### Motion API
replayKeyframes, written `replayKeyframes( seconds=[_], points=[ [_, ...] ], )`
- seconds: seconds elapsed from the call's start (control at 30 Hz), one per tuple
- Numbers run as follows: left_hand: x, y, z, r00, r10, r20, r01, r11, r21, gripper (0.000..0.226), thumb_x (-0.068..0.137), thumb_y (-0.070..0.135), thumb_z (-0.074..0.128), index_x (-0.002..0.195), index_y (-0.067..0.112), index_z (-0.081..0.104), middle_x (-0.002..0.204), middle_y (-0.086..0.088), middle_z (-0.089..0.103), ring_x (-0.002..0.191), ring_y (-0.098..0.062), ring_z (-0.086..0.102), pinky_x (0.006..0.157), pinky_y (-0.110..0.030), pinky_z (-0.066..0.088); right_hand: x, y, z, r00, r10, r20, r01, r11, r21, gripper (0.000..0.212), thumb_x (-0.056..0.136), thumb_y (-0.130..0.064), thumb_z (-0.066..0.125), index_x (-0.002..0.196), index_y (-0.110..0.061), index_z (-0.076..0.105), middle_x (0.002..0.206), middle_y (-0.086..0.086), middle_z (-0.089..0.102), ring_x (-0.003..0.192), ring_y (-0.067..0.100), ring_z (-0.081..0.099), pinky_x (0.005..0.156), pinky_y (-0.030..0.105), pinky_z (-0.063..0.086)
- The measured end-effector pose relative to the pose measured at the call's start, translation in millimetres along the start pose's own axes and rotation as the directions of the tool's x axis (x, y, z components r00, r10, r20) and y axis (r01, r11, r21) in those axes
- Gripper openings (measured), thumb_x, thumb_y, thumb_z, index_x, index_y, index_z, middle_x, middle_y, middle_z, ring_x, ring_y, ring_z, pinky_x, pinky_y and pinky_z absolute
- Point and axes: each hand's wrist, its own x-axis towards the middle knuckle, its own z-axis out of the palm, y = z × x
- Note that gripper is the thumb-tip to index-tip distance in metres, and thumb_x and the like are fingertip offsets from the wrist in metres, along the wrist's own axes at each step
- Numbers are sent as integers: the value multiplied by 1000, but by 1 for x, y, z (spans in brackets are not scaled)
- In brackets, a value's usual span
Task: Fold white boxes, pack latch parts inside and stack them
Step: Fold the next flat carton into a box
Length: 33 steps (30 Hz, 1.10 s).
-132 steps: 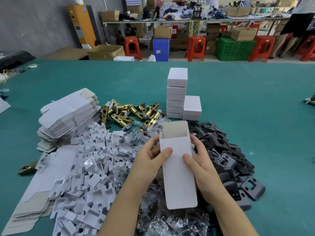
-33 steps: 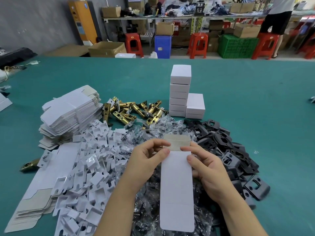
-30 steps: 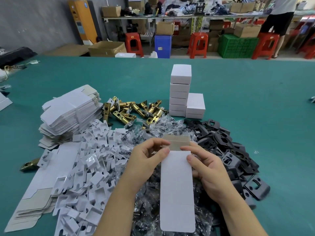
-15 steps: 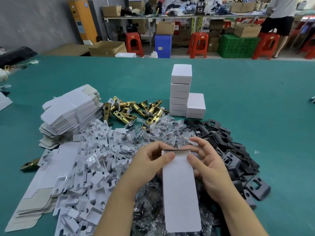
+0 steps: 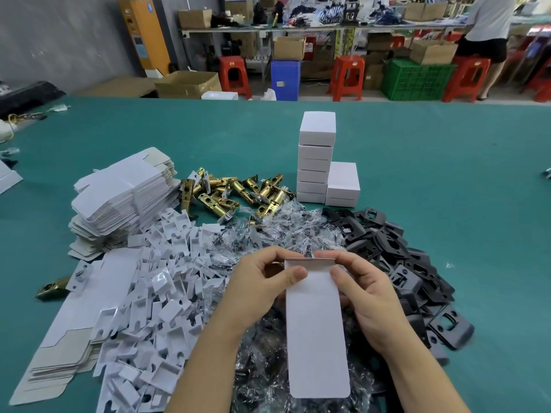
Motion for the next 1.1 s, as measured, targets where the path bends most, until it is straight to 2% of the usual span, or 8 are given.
replayKeyframes(
  seconds=[0.1,0.2,0.3,0.53,0.63,0.77,1.0,1.1],
  points=[
    [0,0,2,1000,24,-8,-24,1000,9,31,73,56,82,94,33,77,87,-8,75,83,-35,71,74,-55,61,0,-2,2,1000,-1,-2,1,1000,-1,26,93,-23,63,116,-22,75,107,13,75,84,28,73,62,34,61],
    [-1,1,1,999,44,-26,-43,998,40,54,76,82,63,92,33,76,73,-5,70,61,-15,62,54,-26,50,-1,-1,3,1000,-1,-9,1,998,-57,25,92,-26,64,114,-23,75,102,12,75,80,24,70,62,33,60],
    [1,1,0,998,-56,-40,58,996,70,72,78,92,37,91,34,79,81,5,77,75,-11,71,70,-26,53,-1,1,5,1000,11,9,-10,996,-94,24,91,-28,66,113,-26,76,100,9,75,81,21,69,64,34,60],
    [-1,3,-1,994,-87,58,82,993,86,25,92,51,65,101,33,80,92,-1,77,85,-26,70,69,-27,52,-2,-1,8,999,-43,-15,41,991,-125,14,91,-23,66,94,-29,78,115,-2,75,86,16,71,70,30,60],
    [-1,3,-1,997,-69,44,66,996,60,16,96,28,70,102,37,81,95,5,78,85,-16,71,68,-22,53,-1,-1,8,999,-33,-36,29,994,-105,10,86,-26,66,90,-27,76,122,-3,73,85,17,71,67,29,60],
    [-3,6,1,999,9,36,-10,1000,25,17,94,24,72,103,37,81,102,9,78,92,-11,72,71,-22,55,0,0,7,999,2,-46,-3,1000,-11,29,88,-29,68,116,-26,69,121,0,71,97,18,72,67,29,60],
    [-2,1,9,998,54,45,-59,991,116,18,88,39,70,104,39,78,103,12,73,88,-21,67,71,-40,56,0,0,7,999,38,-40,-38,999,-4,21,86,-28,71,107,-26,70,93,15,77,76,23,73,60,29,58],
    [-2,-2,11,993,82,84,-98,972,214,32,89,48,67,120,42,72,116,22,64,97,-1,61,85,-22,48,0,1,11,999,39,4,-39,999,-3,39,85,-28,71,124,-27,64,95,17,78,77,21,73,62,29,58]
  ],
)
